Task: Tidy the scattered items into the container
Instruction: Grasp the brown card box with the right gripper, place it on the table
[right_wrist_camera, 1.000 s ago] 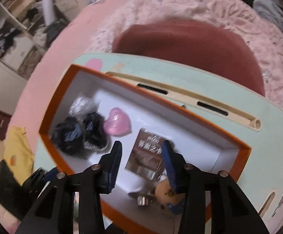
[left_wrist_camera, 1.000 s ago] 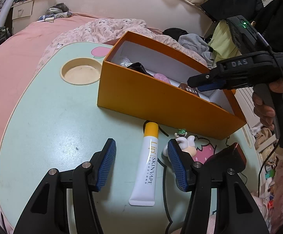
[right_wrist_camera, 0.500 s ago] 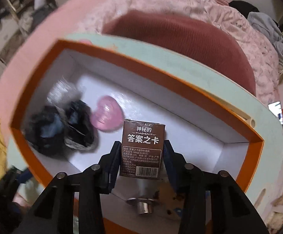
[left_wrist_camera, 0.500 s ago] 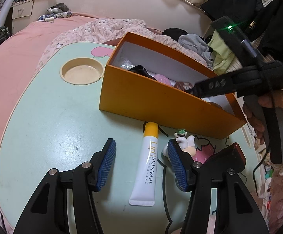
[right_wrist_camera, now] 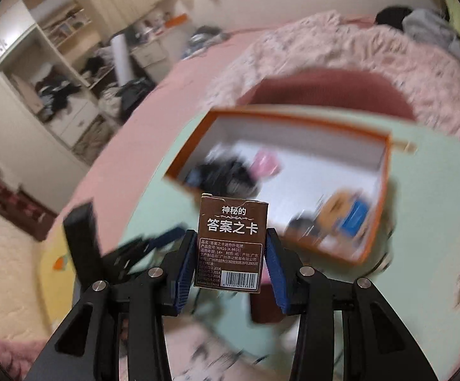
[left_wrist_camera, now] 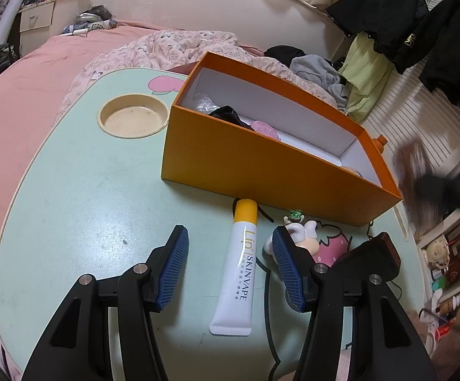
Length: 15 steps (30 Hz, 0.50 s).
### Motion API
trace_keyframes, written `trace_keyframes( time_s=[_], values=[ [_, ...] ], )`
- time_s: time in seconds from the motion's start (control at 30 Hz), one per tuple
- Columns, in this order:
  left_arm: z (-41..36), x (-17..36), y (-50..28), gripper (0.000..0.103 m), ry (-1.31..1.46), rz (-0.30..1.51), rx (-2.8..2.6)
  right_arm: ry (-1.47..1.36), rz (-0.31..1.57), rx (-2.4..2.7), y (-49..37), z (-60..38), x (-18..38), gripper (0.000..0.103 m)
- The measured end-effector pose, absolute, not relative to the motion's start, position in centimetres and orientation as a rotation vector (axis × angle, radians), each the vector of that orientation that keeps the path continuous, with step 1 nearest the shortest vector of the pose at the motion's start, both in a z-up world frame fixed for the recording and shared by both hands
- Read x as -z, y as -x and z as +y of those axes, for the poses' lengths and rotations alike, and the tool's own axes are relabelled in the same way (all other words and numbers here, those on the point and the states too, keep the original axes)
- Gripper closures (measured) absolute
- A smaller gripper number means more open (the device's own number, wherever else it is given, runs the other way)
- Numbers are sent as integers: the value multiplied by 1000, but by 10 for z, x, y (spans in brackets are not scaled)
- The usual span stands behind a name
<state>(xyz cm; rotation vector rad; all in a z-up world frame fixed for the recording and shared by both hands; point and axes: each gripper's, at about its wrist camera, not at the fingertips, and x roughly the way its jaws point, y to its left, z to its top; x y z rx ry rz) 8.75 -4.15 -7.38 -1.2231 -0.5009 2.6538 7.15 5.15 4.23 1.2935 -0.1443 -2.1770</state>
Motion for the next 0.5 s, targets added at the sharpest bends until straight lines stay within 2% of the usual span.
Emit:
trace_keyframes(
  time_s=[0.2, 0.37, 0.47, 0.5],
  values=[
    [-42, 74, -86, 47, 1223, -500, -2655, -1363, -127, 2186, -70, 33, -9, 61],
    [-42, 74, -87, 47, 1223, -500, -2655, -1312, -106, 2226, -78, 33, -5, 60],
    [-42, 74, -87, 47, 1223, -501, -2655, -1234, -180, 2267, -83, 46, -10, 50],
    [-42, 74, -87, 47, 1223, -501, -2655, -1198, -222, 2291, -86, 52, -12, 44]
  ],
)
